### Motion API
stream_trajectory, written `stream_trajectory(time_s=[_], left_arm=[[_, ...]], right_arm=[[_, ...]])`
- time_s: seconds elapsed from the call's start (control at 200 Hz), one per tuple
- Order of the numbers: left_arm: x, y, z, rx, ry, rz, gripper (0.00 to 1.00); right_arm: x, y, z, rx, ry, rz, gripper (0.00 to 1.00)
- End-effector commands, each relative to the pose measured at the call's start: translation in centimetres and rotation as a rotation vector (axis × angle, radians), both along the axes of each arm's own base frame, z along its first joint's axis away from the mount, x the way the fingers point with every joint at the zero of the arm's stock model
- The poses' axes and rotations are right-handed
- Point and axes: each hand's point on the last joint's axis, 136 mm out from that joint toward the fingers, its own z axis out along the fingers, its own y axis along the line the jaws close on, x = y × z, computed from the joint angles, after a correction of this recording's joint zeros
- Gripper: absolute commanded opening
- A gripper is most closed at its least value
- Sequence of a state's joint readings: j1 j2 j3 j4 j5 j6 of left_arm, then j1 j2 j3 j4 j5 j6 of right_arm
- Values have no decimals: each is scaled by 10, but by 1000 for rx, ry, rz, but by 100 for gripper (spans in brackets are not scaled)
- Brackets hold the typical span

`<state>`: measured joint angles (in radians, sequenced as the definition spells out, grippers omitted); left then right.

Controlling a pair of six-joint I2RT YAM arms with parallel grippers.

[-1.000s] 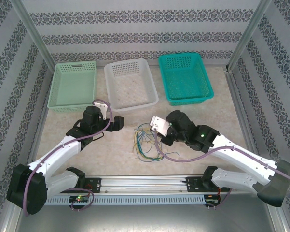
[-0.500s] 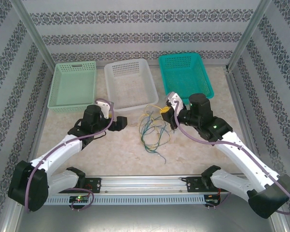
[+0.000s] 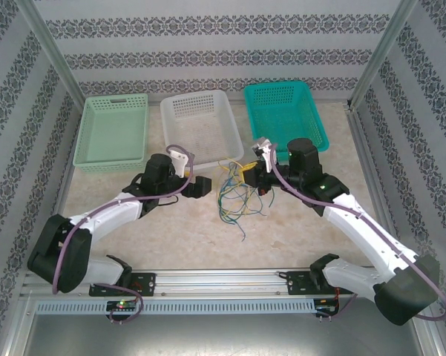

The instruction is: Untangle the cables

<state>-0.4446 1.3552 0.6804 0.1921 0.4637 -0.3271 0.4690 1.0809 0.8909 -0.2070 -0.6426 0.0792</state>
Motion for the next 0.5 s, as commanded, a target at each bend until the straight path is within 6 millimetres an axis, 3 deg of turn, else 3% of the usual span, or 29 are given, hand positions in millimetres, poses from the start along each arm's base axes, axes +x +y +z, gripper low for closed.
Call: stream_trajectory(time_s=[0.0,0.125,0.36,0.5], left_arm=[[10,-16,15,-35,-61,-28,97],[17,-29,11,-12,-93,-84,95],[39,-53,7,-20,-121,-149,79],[43,-61,5,-25,-145,-166,75]], right_arm=[[-8,2,1,68,37,34,5],[-8,0,3,122,65,41,5],[-14,-4,18,226,78,79,5],[-23,-5,23,258,99,114,6]])
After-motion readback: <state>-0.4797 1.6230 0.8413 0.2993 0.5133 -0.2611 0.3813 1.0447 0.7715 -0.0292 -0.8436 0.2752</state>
